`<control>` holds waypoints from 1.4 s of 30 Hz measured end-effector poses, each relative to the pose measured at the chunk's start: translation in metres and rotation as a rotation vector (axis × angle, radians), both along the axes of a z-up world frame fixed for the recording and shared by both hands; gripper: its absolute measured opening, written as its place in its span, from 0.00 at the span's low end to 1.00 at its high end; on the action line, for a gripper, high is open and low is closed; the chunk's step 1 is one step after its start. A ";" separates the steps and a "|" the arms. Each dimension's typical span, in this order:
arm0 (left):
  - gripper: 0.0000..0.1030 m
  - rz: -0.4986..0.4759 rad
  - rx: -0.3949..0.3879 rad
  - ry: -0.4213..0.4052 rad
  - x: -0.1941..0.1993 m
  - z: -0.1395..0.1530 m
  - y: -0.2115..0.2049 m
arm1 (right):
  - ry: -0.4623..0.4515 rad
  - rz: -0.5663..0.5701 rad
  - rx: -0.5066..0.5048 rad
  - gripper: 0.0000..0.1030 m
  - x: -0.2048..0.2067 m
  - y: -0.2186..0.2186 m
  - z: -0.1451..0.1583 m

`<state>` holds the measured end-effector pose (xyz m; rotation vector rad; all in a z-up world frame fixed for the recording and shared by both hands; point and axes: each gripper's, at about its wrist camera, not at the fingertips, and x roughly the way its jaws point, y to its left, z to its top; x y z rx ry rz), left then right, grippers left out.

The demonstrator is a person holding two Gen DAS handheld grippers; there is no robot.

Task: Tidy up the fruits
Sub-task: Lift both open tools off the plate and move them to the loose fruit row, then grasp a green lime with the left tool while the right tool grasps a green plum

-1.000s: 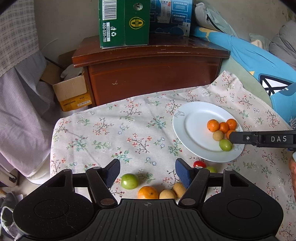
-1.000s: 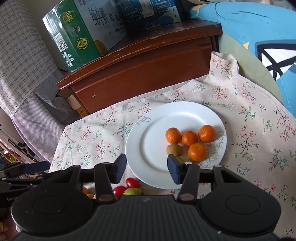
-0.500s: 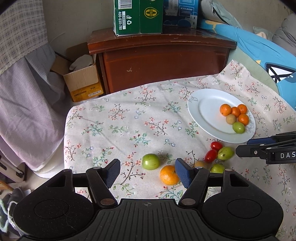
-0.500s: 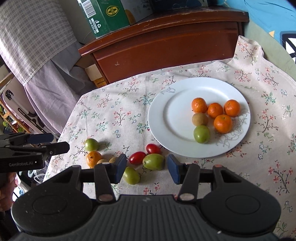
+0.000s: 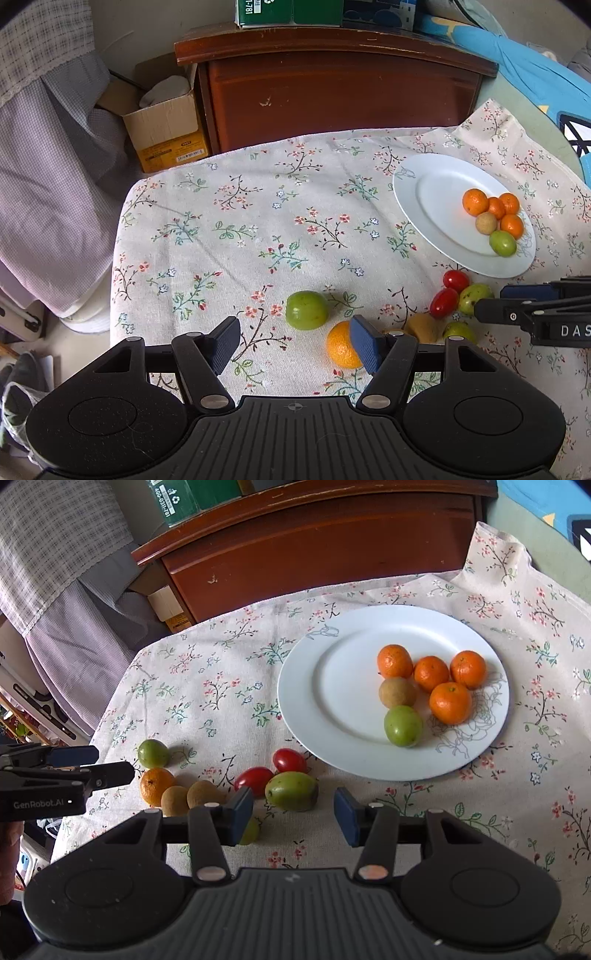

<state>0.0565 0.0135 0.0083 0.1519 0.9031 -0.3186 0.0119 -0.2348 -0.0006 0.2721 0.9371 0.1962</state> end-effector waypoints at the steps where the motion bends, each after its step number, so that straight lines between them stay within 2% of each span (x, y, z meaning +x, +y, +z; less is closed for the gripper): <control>1: 0.63 0.013 -0.006 0.006 0.004 -0.002 0.000 | 0.001 0.002 0.000 0.48 0.000 0.000 -0.001; 5: 0.63 0.057 -0.015 0.017 0.015 -0.008 -0.002 | 0.002 0.005 -0.009 0.48 0.002 0.003 -0.003; 19: 0.62 0.076 -0.032 0.037 0.028 -0.023 -0.006 | -0.006 0.009 -0.041 0.48 0.007 0.009 -0.009; 22: 0.62 0.085 -0.029 0.038 0.031 -0.028 -0.005 | -0.012 0.009 -0.046 0.46 0.007 0.009 -0.010; 28: 0.48 0.067 -0.010 0.025 0.034 -0.032 -0.009 | -0.015 0.001 -0.037 0.35 0.008 0.007 -0.011; 34: 0.29 0.051 -0.004 0.007 0.032 -0.031 -0.011 | -0.018 0.000 -0.040 0.35 0.008 0.009 -0.011; 42: 0.28 0.060 -0.027 0.011 0.032 -0.029 -0.008 | -0.017 -0.006 -0.029 0.34 0.007 0.008 -0.009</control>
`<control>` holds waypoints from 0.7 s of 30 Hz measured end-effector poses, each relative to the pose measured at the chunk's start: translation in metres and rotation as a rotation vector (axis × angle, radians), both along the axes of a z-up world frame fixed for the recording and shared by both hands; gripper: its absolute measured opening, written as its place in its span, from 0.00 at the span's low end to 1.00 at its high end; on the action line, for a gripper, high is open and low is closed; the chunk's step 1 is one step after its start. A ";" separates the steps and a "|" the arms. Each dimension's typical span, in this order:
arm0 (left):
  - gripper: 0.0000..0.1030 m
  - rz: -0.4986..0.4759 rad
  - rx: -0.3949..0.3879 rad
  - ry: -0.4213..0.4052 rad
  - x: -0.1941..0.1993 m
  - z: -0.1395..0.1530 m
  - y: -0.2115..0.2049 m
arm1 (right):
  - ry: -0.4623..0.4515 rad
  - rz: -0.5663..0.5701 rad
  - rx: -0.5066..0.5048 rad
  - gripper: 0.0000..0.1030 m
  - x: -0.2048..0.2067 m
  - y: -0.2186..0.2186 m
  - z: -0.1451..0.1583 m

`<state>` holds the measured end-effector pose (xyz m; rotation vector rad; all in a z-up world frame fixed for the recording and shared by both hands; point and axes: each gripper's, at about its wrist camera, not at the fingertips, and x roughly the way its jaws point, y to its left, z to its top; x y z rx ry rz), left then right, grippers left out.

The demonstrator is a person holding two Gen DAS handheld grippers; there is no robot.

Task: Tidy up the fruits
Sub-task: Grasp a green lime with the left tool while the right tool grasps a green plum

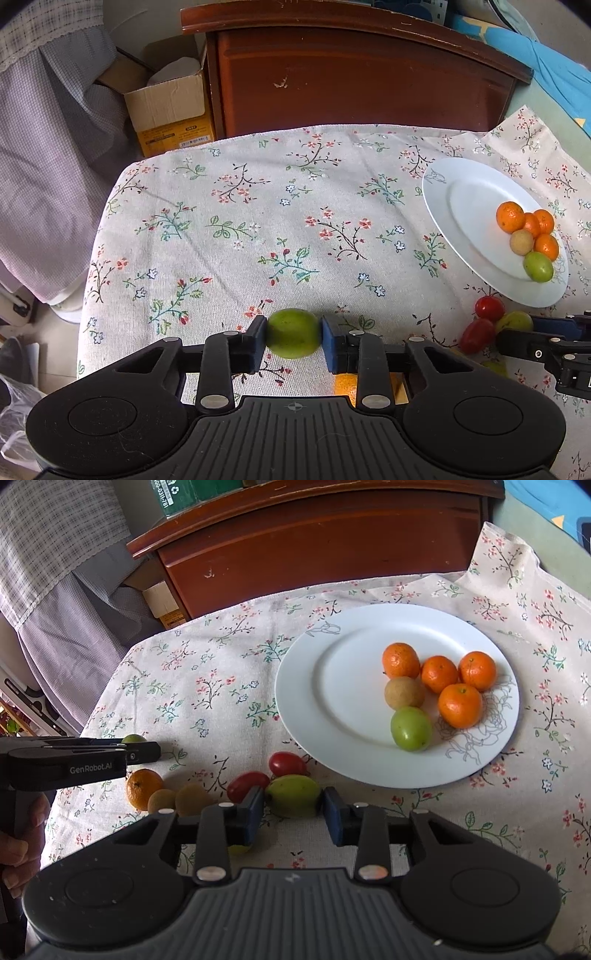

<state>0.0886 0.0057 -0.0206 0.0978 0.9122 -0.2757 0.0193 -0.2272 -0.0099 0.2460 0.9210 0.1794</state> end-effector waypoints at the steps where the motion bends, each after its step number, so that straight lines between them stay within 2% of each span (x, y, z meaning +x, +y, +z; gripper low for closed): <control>1: 0.28 0.001 -0.001 -0.004 0.000 0.001 0.000 | -0.002 0.000 0.003 0.34 0.000 -0.001 0.001; 12: 0.28 -0.006 -0.023 -0.062 -0.006 0.021 -0.004 | -0.038 -0.010 0.044 0.34 -0.001 -0.005 0.016; 21: 0.28 -0.043 -0.080 -0.125 -0.009 0.044 -0.021 | -0.129 -0.071 0.083 0.34 0.005 -0.027 0.049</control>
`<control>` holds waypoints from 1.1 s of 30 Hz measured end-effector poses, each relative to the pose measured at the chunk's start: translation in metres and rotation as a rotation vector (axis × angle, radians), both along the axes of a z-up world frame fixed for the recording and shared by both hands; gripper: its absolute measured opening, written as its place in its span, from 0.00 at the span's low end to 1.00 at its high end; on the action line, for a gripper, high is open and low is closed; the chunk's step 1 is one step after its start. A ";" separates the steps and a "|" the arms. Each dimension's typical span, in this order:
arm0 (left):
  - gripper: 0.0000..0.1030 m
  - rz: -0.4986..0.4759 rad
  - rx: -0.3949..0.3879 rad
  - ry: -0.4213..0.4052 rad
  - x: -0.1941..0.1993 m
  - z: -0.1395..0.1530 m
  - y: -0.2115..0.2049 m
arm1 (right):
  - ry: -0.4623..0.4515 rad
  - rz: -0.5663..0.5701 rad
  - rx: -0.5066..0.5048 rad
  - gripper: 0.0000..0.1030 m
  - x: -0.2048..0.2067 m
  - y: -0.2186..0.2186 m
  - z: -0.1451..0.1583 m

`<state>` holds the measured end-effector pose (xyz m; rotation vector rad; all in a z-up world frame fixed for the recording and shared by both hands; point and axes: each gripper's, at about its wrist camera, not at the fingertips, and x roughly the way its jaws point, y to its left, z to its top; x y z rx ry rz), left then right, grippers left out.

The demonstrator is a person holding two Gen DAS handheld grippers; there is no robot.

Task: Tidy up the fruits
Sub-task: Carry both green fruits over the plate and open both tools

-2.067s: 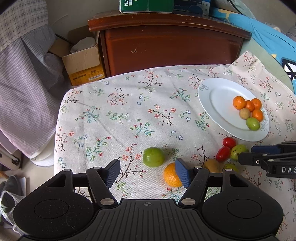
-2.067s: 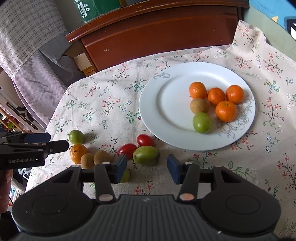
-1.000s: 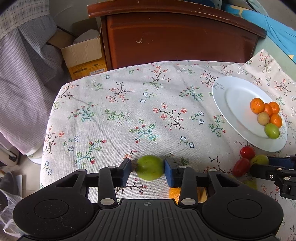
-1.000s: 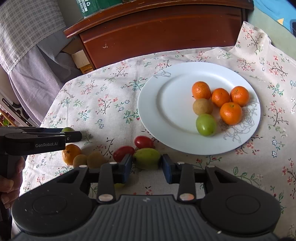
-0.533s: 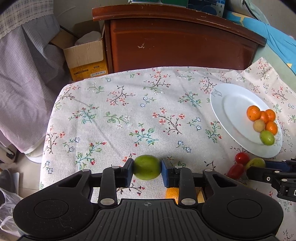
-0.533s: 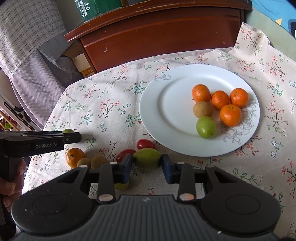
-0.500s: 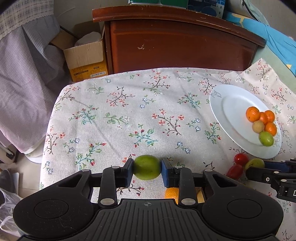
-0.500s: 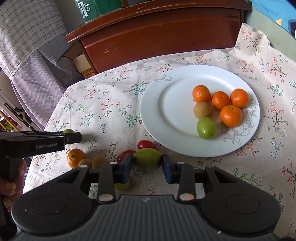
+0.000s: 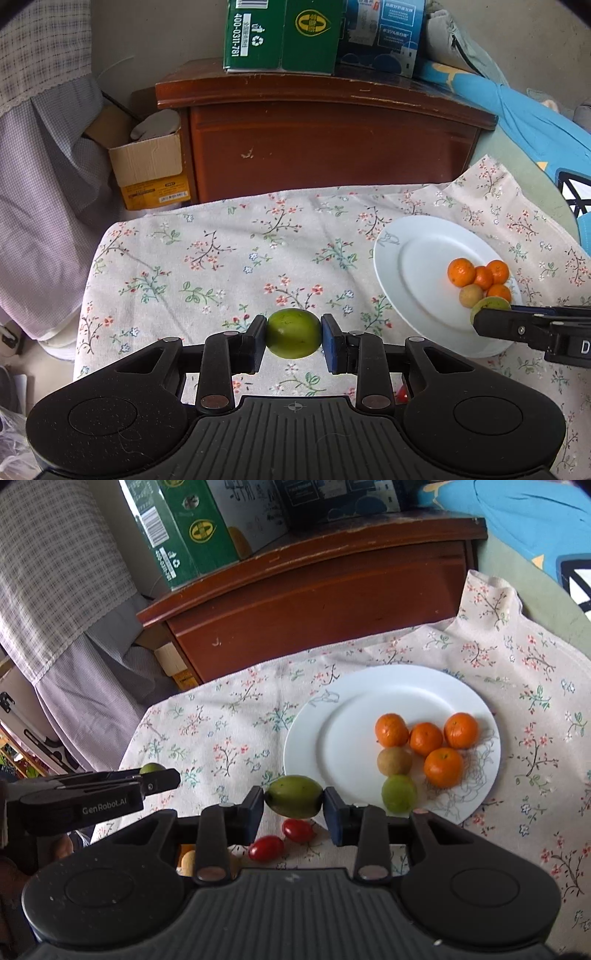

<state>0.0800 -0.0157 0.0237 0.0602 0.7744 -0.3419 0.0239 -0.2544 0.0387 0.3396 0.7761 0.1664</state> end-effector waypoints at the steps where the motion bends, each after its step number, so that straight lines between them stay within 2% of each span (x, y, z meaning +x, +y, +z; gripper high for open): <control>1: 0.28 -0.008 -0.006 -0.008 0.000 0.002 -0.004 | -0.008 -0.010 0.000 0.34 0.001 -0.004 0.003; 7: 0.28 -0.046 -0.062 -0.025 0.002 0.011 -0.022 | -0.051 -0.078 0.003 0.34 0.011 -0.030 0.018; 13: 0.28 -0.099 -0.074 -0.047 0.002 0.013 -0.045 | -0.073 -0.122 -0.001 0.34 0.028 -0.050 0.017; 23: 0.28 -0.175 -0.085 -0.038 0.011 0.004 -0.076 | -0.029 -0.142 0.003 0.34 0.052 -0.066 -0.002; 33: 0.28 -0.213 -0.065 0.009 0.019 -0.018 -0.099 | 0.017 -0.138 0.010 0.34 0.068 -0.074 -0.022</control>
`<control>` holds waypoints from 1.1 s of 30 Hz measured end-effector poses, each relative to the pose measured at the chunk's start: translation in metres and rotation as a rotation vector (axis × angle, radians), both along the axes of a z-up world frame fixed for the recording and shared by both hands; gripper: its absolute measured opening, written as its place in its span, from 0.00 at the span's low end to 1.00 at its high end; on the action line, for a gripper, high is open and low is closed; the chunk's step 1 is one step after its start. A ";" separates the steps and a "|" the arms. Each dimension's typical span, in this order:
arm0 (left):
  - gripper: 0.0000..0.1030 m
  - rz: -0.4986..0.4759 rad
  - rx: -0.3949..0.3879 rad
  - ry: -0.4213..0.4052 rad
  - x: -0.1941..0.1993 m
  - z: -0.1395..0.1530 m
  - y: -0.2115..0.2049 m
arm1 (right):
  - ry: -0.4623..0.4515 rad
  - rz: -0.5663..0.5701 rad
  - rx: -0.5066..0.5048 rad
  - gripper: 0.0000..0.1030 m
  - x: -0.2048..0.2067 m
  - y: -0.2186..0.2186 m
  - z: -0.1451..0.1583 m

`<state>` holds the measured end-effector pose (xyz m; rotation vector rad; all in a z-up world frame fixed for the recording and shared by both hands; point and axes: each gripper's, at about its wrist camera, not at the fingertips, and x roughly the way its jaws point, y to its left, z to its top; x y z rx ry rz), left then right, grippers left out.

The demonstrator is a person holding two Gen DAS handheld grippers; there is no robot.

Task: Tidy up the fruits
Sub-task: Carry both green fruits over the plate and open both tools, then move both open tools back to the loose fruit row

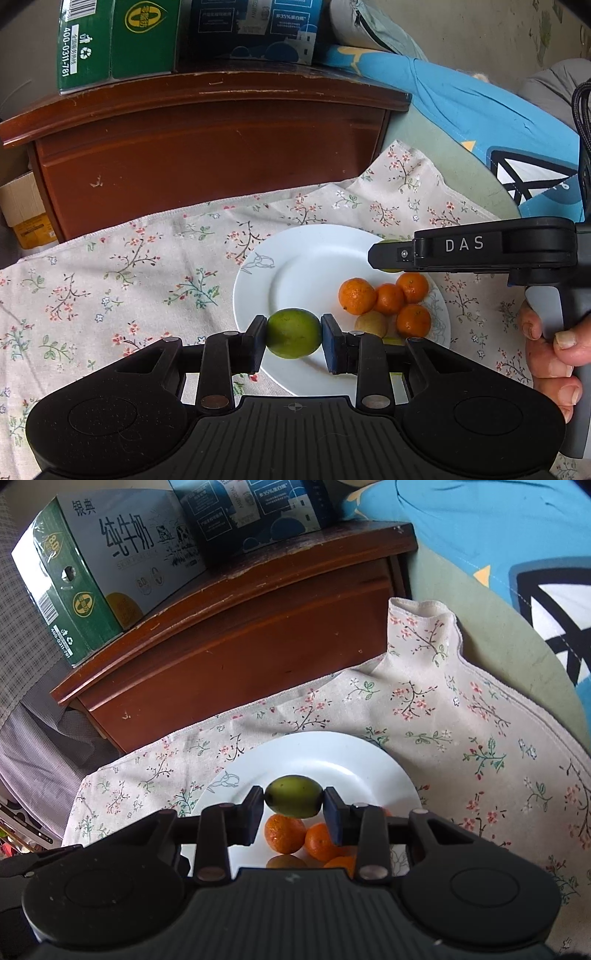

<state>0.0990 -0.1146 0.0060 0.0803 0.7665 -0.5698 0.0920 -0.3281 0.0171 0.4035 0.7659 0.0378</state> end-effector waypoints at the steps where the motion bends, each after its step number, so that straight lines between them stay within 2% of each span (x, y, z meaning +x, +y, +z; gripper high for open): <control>1: 0.28 -0.003 0.000 0.005 0.001 -0.002 -0.002 | 0.006 -0.002 0.001 0.34 0.001 0.000 -0.003; 7: 0.28 -0.010 -0.012 0.015 0.005 -0.007 -0.013 | 0.024 -0.015 -0.007 0.34 0.007 -0.003 -0.011; 10: 0.28 0.003 -0.018 0.008 0.005 -0.005 -0.012 | 0.024 -0.021 0.006 0.38 0.007 -0.004 -0.011; 21: 0.31 0.067 0.005 0.004 0.000 0.029 0.018 | -0.016 -0.010 0.017 0.42 -0.007 0.005 0.014; 22: 0.32 0.075 0.006 0.008 -0.002 0.032 0.023 | -0.017 -0.002 0.013 0.43 -0.011 0.008 0.017; 25: 0.48 0.101 0.013 0.001 -0.009 0.040 0.040 | -0.025 0.025 0.007 0.46 -0.023 0.017 0.024; 26: 0.51 0.109 0.018 -0.004 -0.012 0.042 0.045 | -0.025 0.037 0.004 0.47 -0.027 0.020 0.025; 33: 0.51 0.151 0.055 0.038 -0.031 0.044 0.078 | -0.005 0.084 0.036 0.49 -0.055 0.040 0.025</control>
